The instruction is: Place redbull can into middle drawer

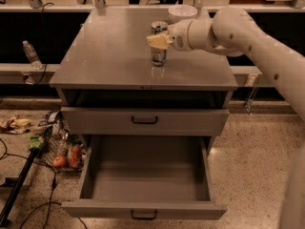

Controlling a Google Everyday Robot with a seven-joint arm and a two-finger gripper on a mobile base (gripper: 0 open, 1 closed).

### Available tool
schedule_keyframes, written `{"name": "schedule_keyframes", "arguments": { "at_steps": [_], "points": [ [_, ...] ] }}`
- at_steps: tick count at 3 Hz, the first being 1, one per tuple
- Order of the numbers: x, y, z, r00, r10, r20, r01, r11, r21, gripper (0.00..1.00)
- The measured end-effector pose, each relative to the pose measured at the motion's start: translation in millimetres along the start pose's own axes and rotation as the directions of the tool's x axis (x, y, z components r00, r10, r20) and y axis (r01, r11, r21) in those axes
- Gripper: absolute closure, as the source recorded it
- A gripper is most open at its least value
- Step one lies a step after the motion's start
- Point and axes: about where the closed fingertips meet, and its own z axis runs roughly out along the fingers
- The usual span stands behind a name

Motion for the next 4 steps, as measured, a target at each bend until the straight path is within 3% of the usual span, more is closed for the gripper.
{"name": "schedule_keyframes", "arguments": {
  "at_steps": [1,2,3,4],
  "points": [
    [-16.6,39.7,-45.5,0.991,0.102,0.088,-0.103,0.9945,0.015,1.00],
    [3.2,97.8,-62.5,0.976,0.188,0.111,-0.185,0.9820,-0.038,1.00],
    [23.0,157.6,-70.9,0.962,0.254,0.094,-0.244,0.9634,-0.112,1.00],
    [36.9,195.7,-85.8,0.957,0.281,0.074,-0.273,0.9559,-0.109,1.00]
  ]
}}
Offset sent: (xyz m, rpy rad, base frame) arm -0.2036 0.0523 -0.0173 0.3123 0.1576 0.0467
